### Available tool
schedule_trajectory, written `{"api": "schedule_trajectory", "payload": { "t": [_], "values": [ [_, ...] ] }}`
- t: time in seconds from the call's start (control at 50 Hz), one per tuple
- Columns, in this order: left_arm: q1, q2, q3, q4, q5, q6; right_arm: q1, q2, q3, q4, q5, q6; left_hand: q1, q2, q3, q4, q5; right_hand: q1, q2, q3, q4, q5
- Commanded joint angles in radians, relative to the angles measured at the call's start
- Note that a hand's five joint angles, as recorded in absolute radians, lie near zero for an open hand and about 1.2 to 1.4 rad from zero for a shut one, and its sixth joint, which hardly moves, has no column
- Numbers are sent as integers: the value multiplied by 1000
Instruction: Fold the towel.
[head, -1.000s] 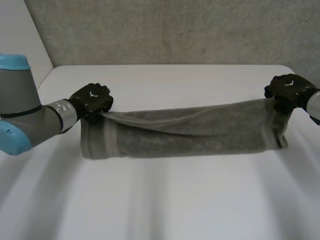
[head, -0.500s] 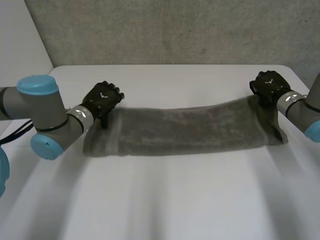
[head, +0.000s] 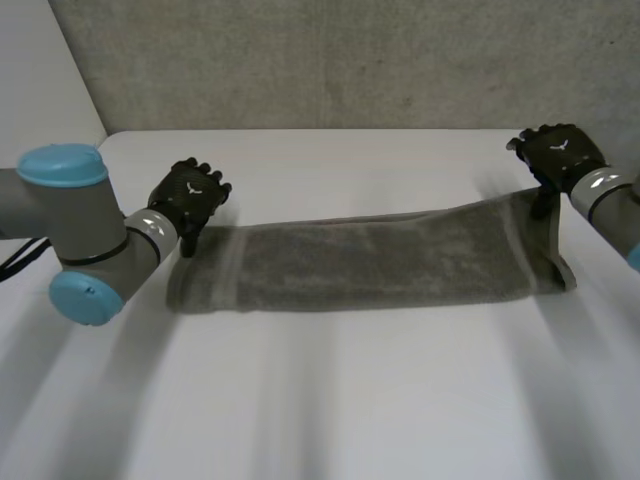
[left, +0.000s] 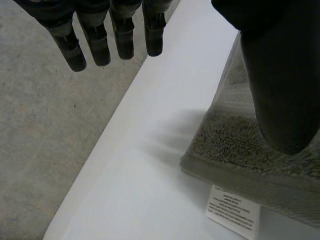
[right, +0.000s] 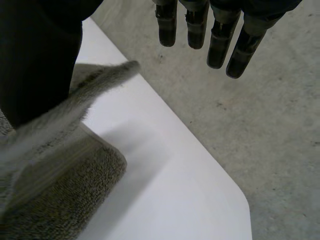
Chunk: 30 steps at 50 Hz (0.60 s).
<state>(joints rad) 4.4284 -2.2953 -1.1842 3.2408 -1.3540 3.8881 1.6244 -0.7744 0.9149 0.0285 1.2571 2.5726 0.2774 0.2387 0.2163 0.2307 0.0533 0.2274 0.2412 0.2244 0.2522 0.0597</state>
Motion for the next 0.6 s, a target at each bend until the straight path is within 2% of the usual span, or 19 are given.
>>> {"api": "schedule_trajectory", "payload": {
  "t": [0.02, 0.08, 0.12, 0.24, 0.36, 0.5, 0.6],
  "values": [
    [0, 154, -146, 7, 13, -73, -17, -216, 215, 21, -24, 24, -90, -52, -42, -56, -41, -53, -67, -50, -78, -60],
    [2, 185, -172, 8, 15, -104, -41, -255, 259, 22, -33, 21, -90, -52, -42, -56, -41, -53, -67, -50, -78, -60],
    [3, 227, -215, 8, 22, -159, -102, -318, 329, 13, -36, 15, -90, -52, -42, -56, -41, -53, -67, -50, -78, -60],
    [11, 254, -249, 11, 53, -191, -120, -332, 352, 5, -74, 4, -90, -52, -42, -56, -41, -53, -67, -50, -78, -60],
    [14, 244, -250, 20, 62, -197, -116, -235, 289, -16, -97, 6, -90, -52, -42, -56, -41, 16, 2, -50, -78, 9],
    [8, 231, -258, 20, 62, -197, -90, -106, 187, -24, -55, 9, -87, -49, -42, -56, -38, 28, 14, -50, -78, 21],
    [12, 226, -259, 20, 64, -199, -77, -82, 176, -22, -13, 4, -87, -49, -42, -56, -38, 42, 29, -50, -78, 36]
  ]
}}
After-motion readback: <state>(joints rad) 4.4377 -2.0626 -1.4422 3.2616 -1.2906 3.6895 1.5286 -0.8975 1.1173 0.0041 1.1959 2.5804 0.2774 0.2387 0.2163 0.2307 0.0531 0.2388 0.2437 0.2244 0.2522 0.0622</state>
